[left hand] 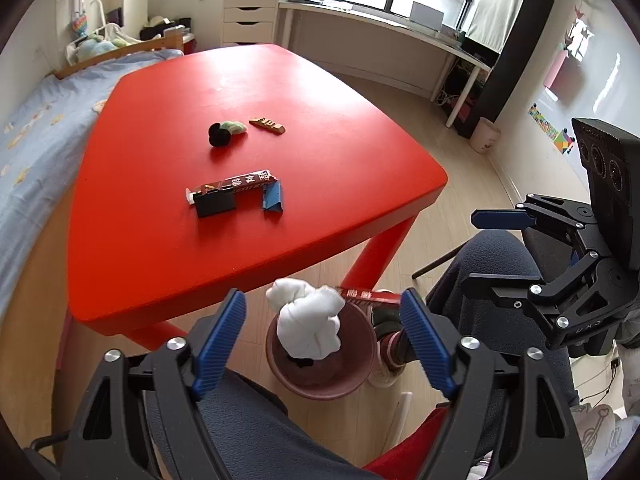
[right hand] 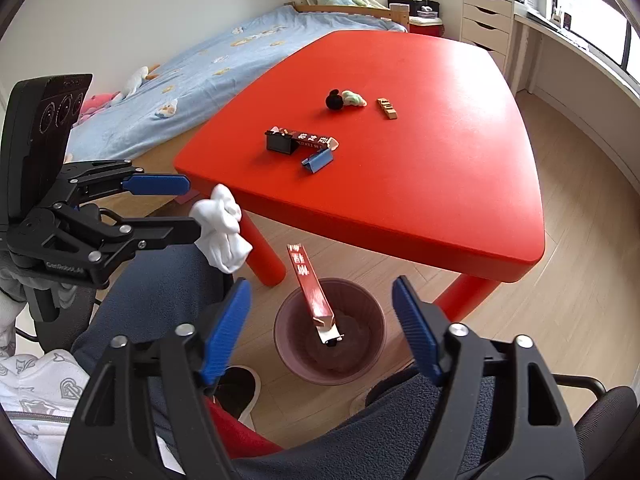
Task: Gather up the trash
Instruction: 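Carry the sock and box to the wastebasket and open both tools, then move both open tools back over the table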
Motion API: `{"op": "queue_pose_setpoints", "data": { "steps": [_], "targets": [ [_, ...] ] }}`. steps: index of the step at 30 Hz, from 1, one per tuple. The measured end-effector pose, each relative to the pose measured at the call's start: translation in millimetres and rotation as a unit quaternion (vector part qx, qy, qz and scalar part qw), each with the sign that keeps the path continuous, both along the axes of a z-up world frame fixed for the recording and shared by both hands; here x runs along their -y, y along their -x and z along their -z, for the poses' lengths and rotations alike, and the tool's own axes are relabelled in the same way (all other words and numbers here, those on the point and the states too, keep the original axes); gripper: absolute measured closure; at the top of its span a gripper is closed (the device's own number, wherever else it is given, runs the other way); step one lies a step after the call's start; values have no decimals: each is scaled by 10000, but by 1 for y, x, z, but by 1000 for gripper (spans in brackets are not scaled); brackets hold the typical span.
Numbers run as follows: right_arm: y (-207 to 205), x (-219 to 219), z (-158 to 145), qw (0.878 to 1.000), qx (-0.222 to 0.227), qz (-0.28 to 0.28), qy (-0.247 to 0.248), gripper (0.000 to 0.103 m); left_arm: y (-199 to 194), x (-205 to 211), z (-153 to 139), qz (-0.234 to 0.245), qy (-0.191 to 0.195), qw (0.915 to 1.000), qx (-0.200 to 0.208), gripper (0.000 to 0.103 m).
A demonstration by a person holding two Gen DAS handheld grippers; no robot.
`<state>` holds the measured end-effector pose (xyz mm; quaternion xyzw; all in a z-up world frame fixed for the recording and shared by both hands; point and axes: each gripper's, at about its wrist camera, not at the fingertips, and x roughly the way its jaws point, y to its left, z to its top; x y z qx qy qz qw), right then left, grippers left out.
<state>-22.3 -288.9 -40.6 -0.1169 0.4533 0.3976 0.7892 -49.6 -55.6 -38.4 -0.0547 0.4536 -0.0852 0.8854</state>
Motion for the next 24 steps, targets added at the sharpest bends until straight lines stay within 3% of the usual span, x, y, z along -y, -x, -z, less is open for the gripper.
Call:
{"op": "queue_pose_setpoints", "data": {
  "steps": [2,5,24],
  "targets": [
    [-1,1,1,10000,14,68,41,8,0,-2,0,-66,-15,10000,-1,11],
    [-3,3,4,9999,-58,123,32,5,0,-7,0,-163,30,9999,7,8],
    [-8,4,8,9997,-171,183,-4,3,1,-16,2,-325,80,9994,-55,8]
  ]
}}
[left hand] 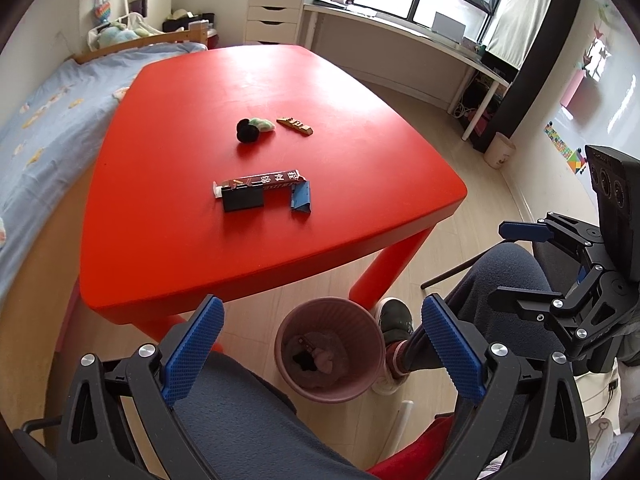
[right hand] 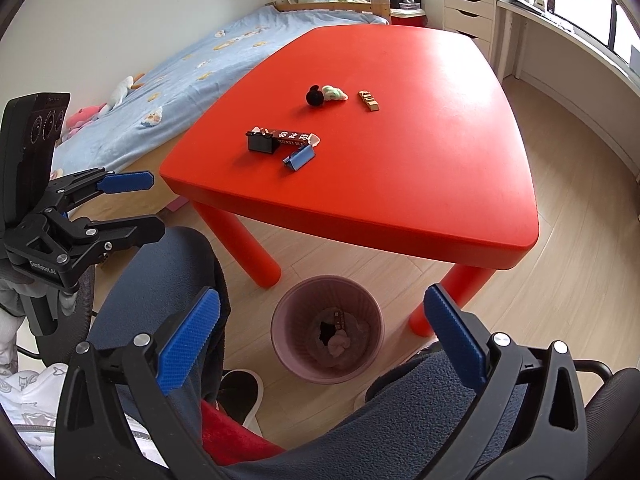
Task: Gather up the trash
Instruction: 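Move both open tools back over the table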
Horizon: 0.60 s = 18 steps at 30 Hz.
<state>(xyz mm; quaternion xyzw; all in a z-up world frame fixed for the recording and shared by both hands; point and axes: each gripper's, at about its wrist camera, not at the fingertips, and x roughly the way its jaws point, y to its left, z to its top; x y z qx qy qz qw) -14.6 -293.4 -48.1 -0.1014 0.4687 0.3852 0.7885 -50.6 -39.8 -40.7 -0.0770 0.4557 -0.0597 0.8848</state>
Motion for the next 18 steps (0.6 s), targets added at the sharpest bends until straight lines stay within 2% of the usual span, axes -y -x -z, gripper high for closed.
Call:
{"op": "queue_pose_setpoints", "data": {
  "steps": [10,18],
  "targets": [
    [-8,-5,-6,10000,42,-25,-1,3,-5,-7,-1,-57,41,10000,-6,8],
    [-32,-18,-27,9996,269,-87,-71,3,-25,-20,-20,-118,-102,9997,187,8]
  ]
}}
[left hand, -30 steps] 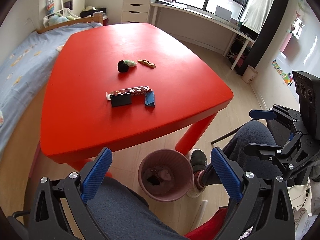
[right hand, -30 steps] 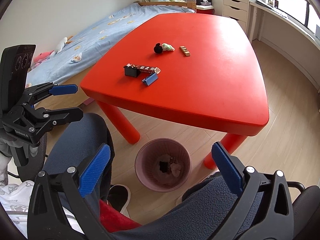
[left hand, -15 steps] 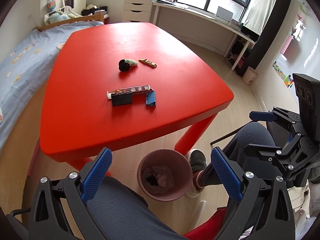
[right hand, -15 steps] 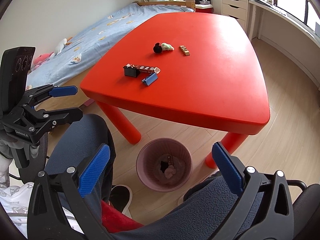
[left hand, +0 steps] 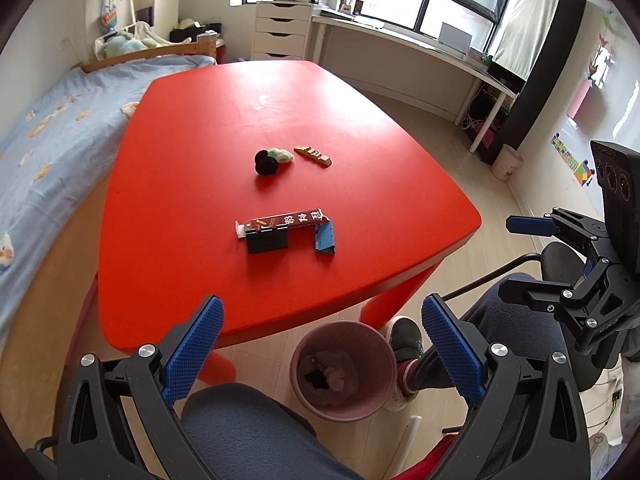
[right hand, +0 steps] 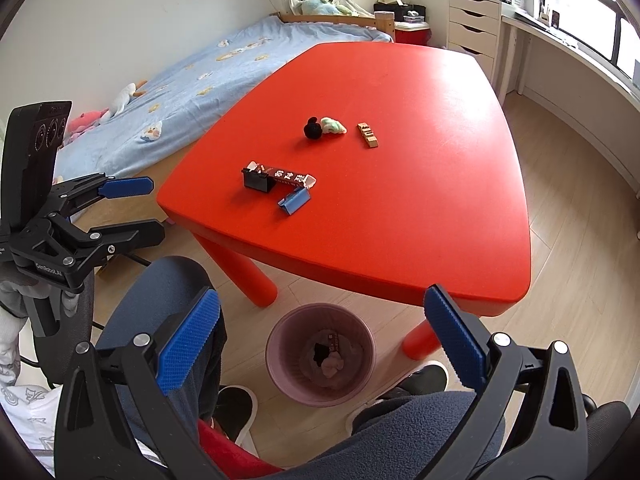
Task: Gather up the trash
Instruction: 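Move both open tools back over the table, then grasp the black fuzzy ball with the left tool while the right tool grasps the clothespin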
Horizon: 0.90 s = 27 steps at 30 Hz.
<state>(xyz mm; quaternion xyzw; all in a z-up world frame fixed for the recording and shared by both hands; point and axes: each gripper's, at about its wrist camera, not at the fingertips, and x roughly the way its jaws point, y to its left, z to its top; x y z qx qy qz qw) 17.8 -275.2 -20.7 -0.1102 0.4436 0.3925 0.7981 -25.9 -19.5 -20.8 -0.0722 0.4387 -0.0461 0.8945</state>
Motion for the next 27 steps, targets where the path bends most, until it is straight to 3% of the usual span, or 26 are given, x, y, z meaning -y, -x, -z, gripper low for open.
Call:
{"op": "queue_pose_setpoints", "data": {
  "steps": [15,27],
  "targets": [
    [-93,-49,-19,9994,316,-81,89,3,-79,-42,-13,-92,-12,10000,5,8],
    [-156,-99,23,9975,239,-399,523,3,-147,-61,19,-81,-37,9992,-398,8]
  ]
}}
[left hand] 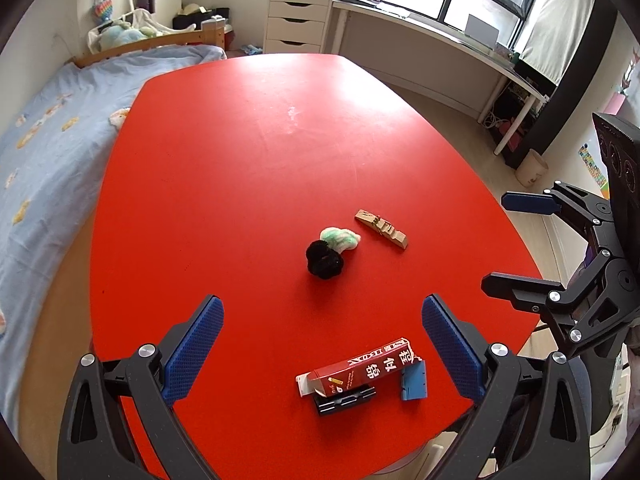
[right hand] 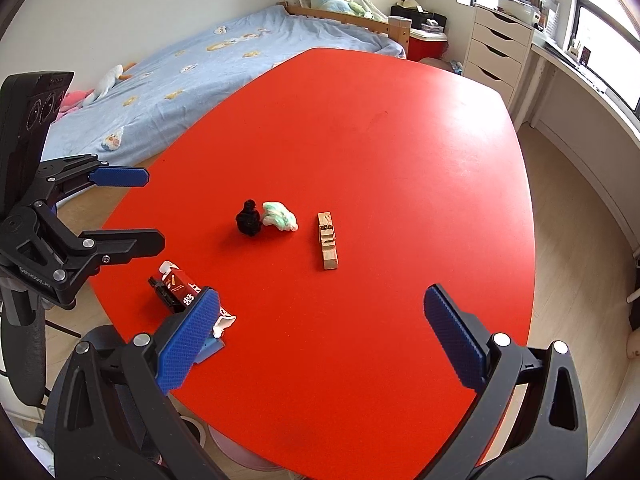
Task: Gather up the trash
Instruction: 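Grasp the black fuzzy ball with the left tool while the right tool grasps the clothespin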
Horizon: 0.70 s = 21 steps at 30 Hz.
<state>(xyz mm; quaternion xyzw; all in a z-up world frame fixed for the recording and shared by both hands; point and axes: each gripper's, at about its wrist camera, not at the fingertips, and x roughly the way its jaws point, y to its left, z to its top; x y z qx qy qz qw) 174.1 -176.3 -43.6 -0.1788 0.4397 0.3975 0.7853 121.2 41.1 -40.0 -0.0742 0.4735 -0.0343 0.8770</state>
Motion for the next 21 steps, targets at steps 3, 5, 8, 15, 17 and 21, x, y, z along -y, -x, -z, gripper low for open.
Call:
{"op": "queue_pose_setpoints", "data": {
  "steps": [3,5,8,15,17,21],
  "targets": [
    [-12,-7,14,9999,-56,-45,89,3,-12,-1,12,32,-33,9999,-102,8],
    [-19,-12,23,9999,-90,-56,132,3,-19,-2,19,33,-30,9999,-156,8],
    [-27,-18,32,9998,-121,-70,168,3,-29,-6,30,-6,-23,9997,-228,8],
    [-40,-28,49,9994,-162,-160,255,11,-40,-6,48,5,-87,9995,-315,8],
    [-42,-31,53,9993,-180,-174,277,17,-43,-6,51,16,-100,9995,-314,8],
    [-45,-35,61,9992,-201,-201,279,29,-46,-3,52,62,-130,9997,-221,14]
  ]
}}
